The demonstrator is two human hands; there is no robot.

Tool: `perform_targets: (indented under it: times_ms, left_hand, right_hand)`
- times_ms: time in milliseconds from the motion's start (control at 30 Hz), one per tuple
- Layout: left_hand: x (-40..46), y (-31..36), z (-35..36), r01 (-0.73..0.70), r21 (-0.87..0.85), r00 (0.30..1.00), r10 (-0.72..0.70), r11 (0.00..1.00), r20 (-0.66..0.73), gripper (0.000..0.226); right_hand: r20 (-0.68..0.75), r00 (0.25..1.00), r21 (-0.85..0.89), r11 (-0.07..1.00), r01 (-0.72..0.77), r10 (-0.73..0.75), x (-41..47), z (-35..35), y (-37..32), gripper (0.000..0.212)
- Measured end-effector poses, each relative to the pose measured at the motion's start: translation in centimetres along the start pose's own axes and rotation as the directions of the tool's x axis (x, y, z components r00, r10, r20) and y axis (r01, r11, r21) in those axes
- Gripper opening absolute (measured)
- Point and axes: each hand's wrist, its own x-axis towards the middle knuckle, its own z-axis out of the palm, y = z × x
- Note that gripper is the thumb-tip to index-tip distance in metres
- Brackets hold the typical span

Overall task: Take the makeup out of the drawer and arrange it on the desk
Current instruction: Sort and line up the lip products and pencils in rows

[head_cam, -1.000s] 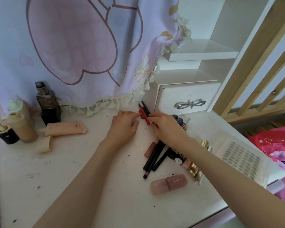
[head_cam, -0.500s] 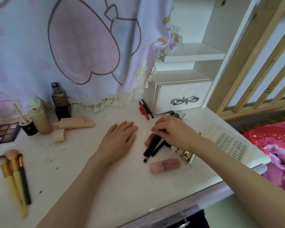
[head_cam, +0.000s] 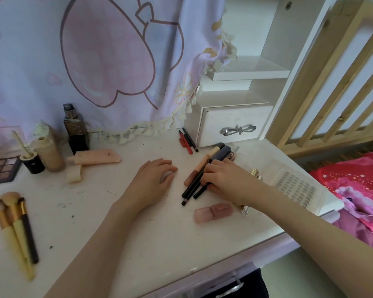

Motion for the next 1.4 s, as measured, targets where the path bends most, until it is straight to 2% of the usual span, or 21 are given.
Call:
perform_targets:
  times_ms: [100,200,300,367,400,467,500,533,567,667,800,967,1033,1133,1200,1233,1267,1300,1333,1367,1400]
  left_hand:
    - [0.0,0.3,-0.2,0.02,-0.031,1.0,-0.021,0.999,-0.016,0.028]
    - [0.0,0.8,-0.6,0.059,-0.08,0.995,-0.065,0.995,-0.077,0.028]
    - [-0.1,1.8,-1.0,0.059,-0.175,0.979,-0.092,0.983,-0.182,0.029]
    - [-0.1,2.4,-1.2,0.017,-0.222,0.97,-0.07,0.975,-0.234,0.031]
    - [-0.1,2.6,-1.2,-0.007,-0.242,0.966,-0.055,0.97,-0.251,0.031]
    - [-0.2,3.0,-1.2,-0.046,-0.276,0.96,-0.034,0.96,-0.278,0.032]
    - [-0.2,3.1,-1.2,-0.062,-0.288,0.955,-0.027,0.956,-0.296,0.032]
    - [-0.3,3.2,-1.2,-0.079,-0.3,0.947,-0.022,0.951,-0.319,0.032]
    - [-0.3,3.3,-1.3,-0.097,-0.316,0.938,-0.02,0.944,-0.347,0.032]
    - [-0.3,3.8,-1.8,-0.148,-0.392,0.897,-0.044,0.908,-0.44,0.035]
    - [-0.3,4.3,-2.6,-0.161,-0.54,0.852,-0.16,0.826,-0.499,0.039]
    - [-0.5,4.1,-2.8,-0.16,-0.525,0.855,-0.148,0.836,-0.497,0.024]
    - [-0.4,4.1,-2.7,-0.151,-0.559,0.843,-0.189,0.816,-0.504,0.023]
    - [-0.2,3.8,-3.3,-0.187,-0.64,0.782,-0.282,0.745,-0.556,0.02]
    - [-0.1,3.5,-3.8,-0.235,-0.676,0.751,-0.311,0.699,-0.583,0.016]
    - [-0.1,3.5,-3.9,-0.253,-0.683,0.748,-0.31,0.685,-0.587,0.015]
    - [-0.2,3.7,-3.9,-0.264,-0.688,0.755,-0.299,0.676,-0.584,0.016]
    - [-0.3,3.9,-3.7,-0.264,-0.689,0.771,-0.282,0.675,-0.571,0.017]
    - [-0.4,4.3,-3.4,-0.252,-0.684,0.792,-0.26,0.685,-0.552,0.019]
    - [-0.5,4.7,-3.1,-0.232,-0.671,0.816,-0.235,0.704,-0.528,0.021]
    - [-0.7,5.0,-2.8,-0.211,-0.654,0.842,-0.205,0.727,-0.499,0.022]
  right_hand:
    - [-0.087,0.995,-0.046,0.998,0.041,-0.045,-0.3,0.1,0.0,0.016]
    - [-0.262,0.964,0.007,0.999,0.043,-0.04,-0.5,-0.3,0.1,0.017]
    - [-0.407,0.913,0.099,0.995,0.023,0.019,-0.3,-1.2,0.2,0.01]
    - [-0.505,0.851,0.248,0.969,-0.018,0.145,0.2,-1.8,0.0,0.011]
    - [-0.523,0.809,0.401,0.915,-0.042,0.267,0.5,-2.1,-0.3,0.01]
    - [-0.458,0.734,0.711,0.703,-0.036,0.501,1.5,-2.7,-0.9,0.011]
    - [-0.413,0.708,0.8,0.6,-0.019,0.573,2.1,-3.0,-1.1,0.017]
    - [-0.397,0.69,0.833,0.553,-0.006,0.605,2.6,-3.2,-1.2,0.021]
    - [-0.413,0.689,0.823,0.568,0.002,0.596,3.0,-3.4,-1.2,0.022]
    - [-0.529,0.721,0.667,0.745,0.029,0.446,3.9,-3.7,-1.2,0.011]
    - [-0.59,0.778,0.404,0.913,0.053,0.216,4.9,-3.5,-0.9,0.015]
    - [-0.57,0.816,0.236,0.97,0.055,0.092,5.0,-2.6,-1.3,0.015]
    - [-0.622,0.776,0.186,0.982,0.019,0.103,4.9,-2.4,-1.2,0.012]
    - [-0.747,0.629,0.212,0.974,-0.077,0.212,4.5,-2.1,-1.1,0.014]
    - [-0.683,0.548,0.487,0.86,-0.151,0.483,4.2,-2.3,-1.5,0.017]
    - [-0.516,0.559,0.681,0.707,-0.191,0.649,4.3,-2.7,-1.5,0.02]
    - [-0.28,0.591,0.84,0.492,-0.231,0.757,4.5,-3.1,-1.5,0.025]
    - [-0.065,0.618,0.933,0.268,-0.241,0.783,4.8,-3.5,-1.4,0.029]
    - [0.074,0.64,0.977,0.074,-0.202,0.765,5.0,-3.8,-1.4,0.032]
    - [0.136,0.661,0.99,-0.071,-0.125,0.738,5.1,-4.1,-1.4,0.034]
    - [0.15,0.675,0.986,-0.159,-0.049,0.723,5.3,-4.4,-1.5,0.032]
